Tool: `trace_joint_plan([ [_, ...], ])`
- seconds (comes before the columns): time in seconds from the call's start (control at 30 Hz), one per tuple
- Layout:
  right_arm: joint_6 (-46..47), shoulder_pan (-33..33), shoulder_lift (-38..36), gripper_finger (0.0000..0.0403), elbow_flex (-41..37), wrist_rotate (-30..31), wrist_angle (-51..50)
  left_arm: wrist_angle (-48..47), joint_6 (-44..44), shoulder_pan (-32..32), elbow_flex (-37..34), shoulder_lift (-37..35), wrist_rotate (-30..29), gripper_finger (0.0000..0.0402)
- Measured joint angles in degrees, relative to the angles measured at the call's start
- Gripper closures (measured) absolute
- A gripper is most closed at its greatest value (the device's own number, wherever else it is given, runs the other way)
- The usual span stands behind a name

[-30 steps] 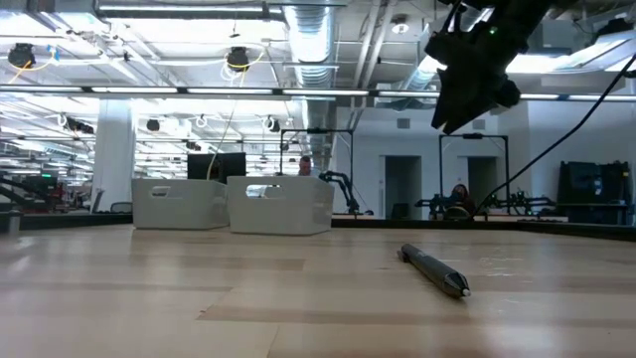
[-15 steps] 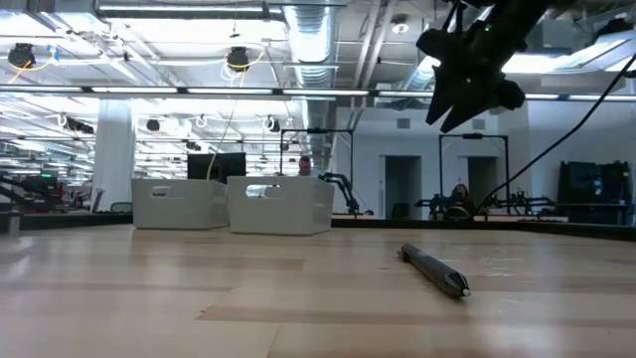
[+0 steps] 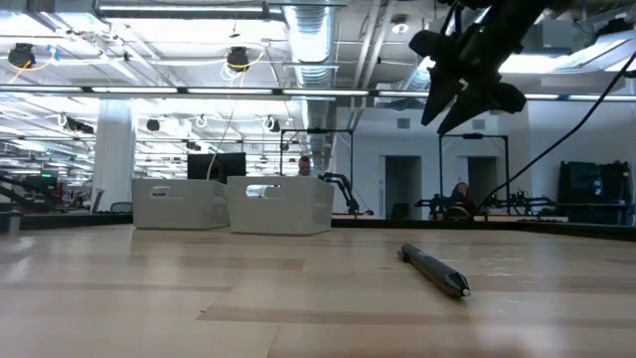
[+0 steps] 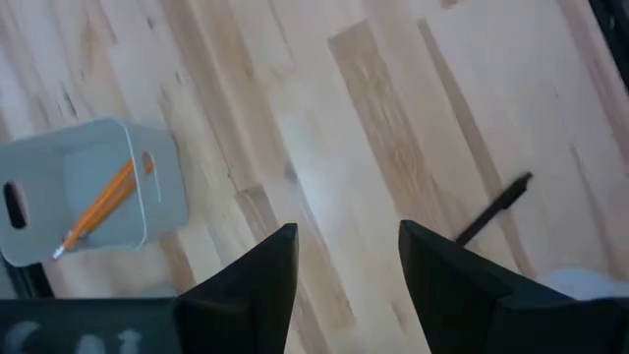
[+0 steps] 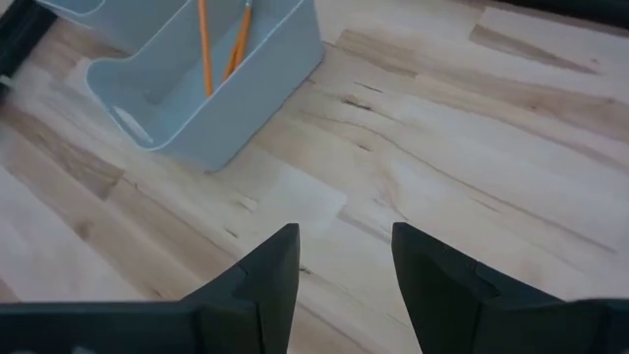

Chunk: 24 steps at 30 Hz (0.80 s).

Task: Sort pens & pencils
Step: Put the left black pen into the left gray bin

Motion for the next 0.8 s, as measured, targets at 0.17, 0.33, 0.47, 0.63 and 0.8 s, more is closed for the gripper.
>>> trace_joint_plan([
  [0.17, 1.59, 0.02, 3.33, 0.0216, 0.02, 0.07, 1.04, -0.33, 2.42, -2.71, -0.04, 0.09, -0.22, 0.0231],
  [0.33, 1.59, 0.37, 8.3, 0.0214, -0.07, -0.05, 4.04, -0.63, 2.67, -4.5, -0.04, 0.13, -0.15, 0.0231],
  [0.47, 1.55, 1.59, 11.71, 0.0215, -0.02, -0.11, 6.64, -0.7, 3.34, -5.81, -0.04, 0.13, -0.01, 0.0231],
  [0.63, 1.59, 3.12, 13.56, 0.0214, 0.01, -0.09, 9.12, -1.44, 3.17, -6.58, -1.42, 0.0, 0.11, 0.0231],
  [0.8, 1.59, 4.05, 13.28, 0.0215, 0.3, -0.11, 10.75, 0.95, 3.37, -7.15, -9.05, -0.09, 2.41, 0.0231],
])
